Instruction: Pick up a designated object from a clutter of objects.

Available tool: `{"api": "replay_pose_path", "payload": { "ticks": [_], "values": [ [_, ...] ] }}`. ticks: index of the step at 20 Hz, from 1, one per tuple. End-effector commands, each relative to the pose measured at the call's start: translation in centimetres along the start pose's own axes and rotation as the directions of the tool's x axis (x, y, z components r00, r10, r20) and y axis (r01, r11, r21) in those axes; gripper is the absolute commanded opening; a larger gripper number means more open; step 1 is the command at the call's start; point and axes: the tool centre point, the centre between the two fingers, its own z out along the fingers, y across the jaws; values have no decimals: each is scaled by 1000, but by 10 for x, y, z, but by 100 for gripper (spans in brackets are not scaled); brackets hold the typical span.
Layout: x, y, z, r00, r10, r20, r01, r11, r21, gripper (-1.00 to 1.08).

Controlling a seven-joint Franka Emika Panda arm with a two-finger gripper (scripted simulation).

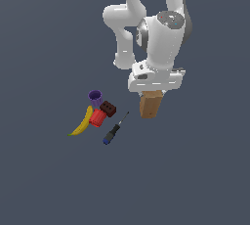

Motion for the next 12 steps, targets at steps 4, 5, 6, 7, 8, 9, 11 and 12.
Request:
{"api": "replay_pose_path", "payload": {
  "ticks": [4, 5, 6, 7, 8, 9, 11, 12],
  "values": [
    [20, -7, -50, 1000, 0, -9, 0, 1000, 1, -100],
    [24, -9, -59, 1000, 0, -9, 0, 1000, 1, -100],
    [28, -10, -68, 1000, 0, -9, 0, 1000, 1, -100],
    [31, -11, -77, 1000, 0, -9, 0, 1000, 1, -100],
    [35, -13, -86, 1000, 0, -9, 0, 1000, 1, -100],
    [39, -14, -95, 1000, 0, -9, 0, 1000, 1, -100],
    [46, -17, -112, 1000, 0, -9, 0, 1000, 1, -100],
    [49, -18, -120, 1000, 0, -9, 0, 1000, 1, -100]
  ]
}}
